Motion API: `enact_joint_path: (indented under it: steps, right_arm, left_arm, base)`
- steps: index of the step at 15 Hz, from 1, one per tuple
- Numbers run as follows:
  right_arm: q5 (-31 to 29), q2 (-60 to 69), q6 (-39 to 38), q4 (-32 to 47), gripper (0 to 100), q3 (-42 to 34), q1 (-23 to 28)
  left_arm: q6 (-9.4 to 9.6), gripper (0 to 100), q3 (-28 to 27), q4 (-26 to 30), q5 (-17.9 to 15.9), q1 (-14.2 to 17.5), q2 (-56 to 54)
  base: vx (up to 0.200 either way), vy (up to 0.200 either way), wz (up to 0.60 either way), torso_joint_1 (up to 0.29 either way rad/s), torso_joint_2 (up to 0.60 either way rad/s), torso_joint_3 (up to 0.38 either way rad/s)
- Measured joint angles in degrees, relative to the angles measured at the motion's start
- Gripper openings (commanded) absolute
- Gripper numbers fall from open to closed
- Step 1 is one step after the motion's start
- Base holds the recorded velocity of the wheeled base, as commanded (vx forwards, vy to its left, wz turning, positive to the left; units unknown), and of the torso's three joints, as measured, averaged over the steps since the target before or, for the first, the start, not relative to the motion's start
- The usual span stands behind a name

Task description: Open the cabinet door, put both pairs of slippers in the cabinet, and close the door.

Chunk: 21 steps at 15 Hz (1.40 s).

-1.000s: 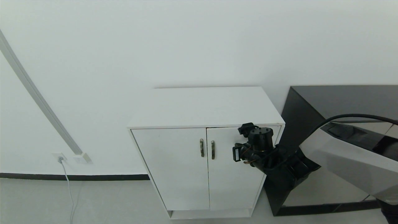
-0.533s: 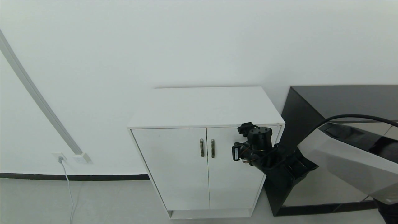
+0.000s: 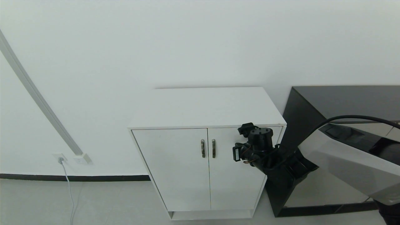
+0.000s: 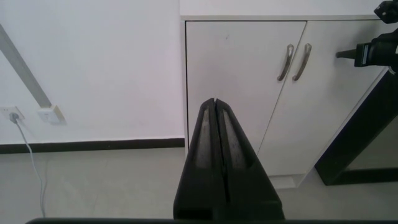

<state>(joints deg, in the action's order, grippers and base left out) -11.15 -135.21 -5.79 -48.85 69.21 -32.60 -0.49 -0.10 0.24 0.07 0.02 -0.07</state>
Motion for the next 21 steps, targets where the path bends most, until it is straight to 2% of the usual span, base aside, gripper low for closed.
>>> enact_joint_path:
  steps: [7, 12, 17, 21]
  right_arm:
    - [-0.2, -0.4, 0.3, -0.1, 0, 0.6, 0.0]
    - [-0.3, 1.8, 0.3, -0.3, 0, -1.6, -0.3]
    - [-2.1, 6.2, 0.3, -1.2, 0, -8.8, -0.1]
    - [-4.5, 12.1, 0.4, -3.4, 0, -18.0, 1.0]
  left_arm:
    - [-0.02, 0, 0.0, 0.0, 0.0, 0.0, 0.0]
    - [-0.02, 0, 0.0, 0.0, 0.0, 0.0, 0.0]
    - [-0.02, 0, 0.0, 0.0, 0.0, 0.0, 0.0]
    - [-0.02, 0, 0.0, 0.0, 0.0, 0.0, 0.0]
  base:
    - [0.000, 0.000, 0.00, 0.000, 0.00, 0.000]
    - [0.000, 0.000, 0.00, 0.000, 0.00, 0.000]
    - [0.000, 0.000, 0.00, 0.000, 0.00, 0.000]
    - [0.000, 0.000, 0.00, 0.000, 0.00, 0.000]
